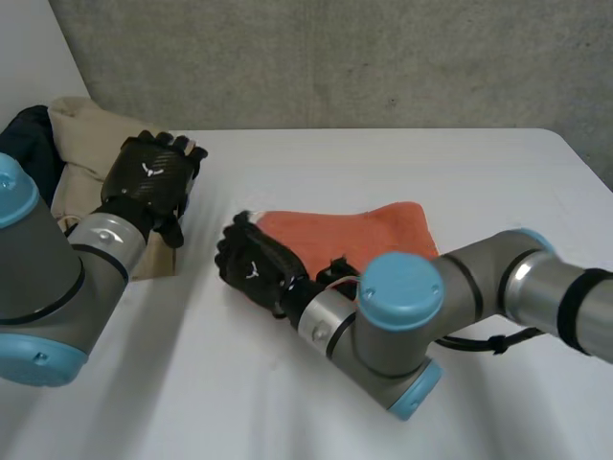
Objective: Fold the laundry.
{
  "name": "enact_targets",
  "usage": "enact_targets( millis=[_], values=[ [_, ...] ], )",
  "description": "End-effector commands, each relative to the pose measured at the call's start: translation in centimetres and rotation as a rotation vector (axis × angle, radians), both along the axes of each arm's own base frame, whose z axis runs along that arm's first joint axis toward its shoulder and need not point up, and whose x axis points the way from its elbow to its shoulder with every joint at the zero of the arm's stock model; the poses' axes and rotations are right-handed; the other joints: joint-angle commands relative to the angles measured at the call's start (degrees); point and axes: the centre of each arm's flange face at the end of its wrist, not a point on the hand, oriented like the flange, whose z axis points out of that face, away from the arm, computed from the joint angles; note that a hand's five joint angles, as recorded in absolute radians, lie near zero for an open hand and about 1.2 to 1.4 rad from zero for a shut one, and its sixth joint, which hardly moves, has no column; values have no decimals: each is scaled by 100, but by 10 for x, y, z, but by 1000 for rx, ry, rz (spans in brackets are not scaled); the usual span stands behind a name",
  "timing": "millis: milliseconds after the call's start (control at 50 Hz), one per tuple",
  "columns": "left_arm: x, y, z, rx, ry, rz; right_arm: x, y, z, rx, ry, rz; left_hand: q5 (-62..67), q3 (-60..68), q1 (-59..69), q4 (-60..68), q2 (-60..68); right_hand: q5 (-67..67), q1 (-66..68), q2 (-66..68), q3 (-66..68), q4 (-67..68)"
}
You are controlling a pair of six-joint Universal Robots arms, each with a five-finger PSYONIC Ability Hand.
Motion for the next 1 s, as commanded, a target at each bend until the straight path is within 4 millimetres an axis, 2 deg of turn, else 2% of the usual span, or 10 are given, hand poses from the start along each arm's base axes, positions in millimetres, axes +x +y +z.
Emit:
enact_targets(
  millis=[20, 200, 420, 500, 560, 600, 740, 820, 860, 1000],
  values=[
    [-4, 1, 2, -9, 4, -10, -24, -18, 32, 19, -51, -250, -265, -204, -80, -150, -155, -1770, -1545, -1632, -1834, -1855],
    [-36, 7, 15, -45, 105, -100, -98, -46, 68, 458, -299, -456, -243, -183, -58, -128, -133, -1770, -1545, -1632, -1834, -1855],
    [-95, 18, -26, 45, 110, -228, -163, -72, 16, 724, -185, -729, -226, -166, -42, -112, -116, -1377, -1152, -1239, -1441, -1462],
    [-95, 17, -28, 48, 110, -227, -179, -84, -4, 706, -119, -789, -209, -149, -25, -95, -99, 1106, 1331, 1244, 1042, 1021],
    [-94, 18, -28, 52, 108, -225, -188, -95, -5, 651, -91, -816, -193, -133, -8, -78, -83, 5221, 5446, 5359, 5157, 5136],
    [-92, 18, -25, 49, 110, -222, -193, -102, 1, 594, -74, -837, -193, -133, -8, -78, -83, 5230, 5455, 5368, 5166, 5145],
    [-69, 14, -5, 21, 127, -159, -185, -117, 22, 355, -46, -860, -209, -149, -25, -95, -99, 5230, 5455, 5368, 5166, 5145],
    [-53, 13, 7, 0, 134, -124, -121, -75, 64, 157, -94, -628, -209, -149, -25, -95, -99, 5230, 5455, 5368, 5166, 5145],
    [-51, 16, 9, -1, 135, -122, -99, -57, 66, 119, -92, -536, -209, -149, -25, -95, -99, 5230, 5455, 5368, 5166, 5145],
    [-43, 20, 4, 17, 125, -87, -32, 18, 17, 32, 61, -123, -209, -149, -25, -95, -99, 5230, 5455, 5368, 5166, 5145]
  ],
)
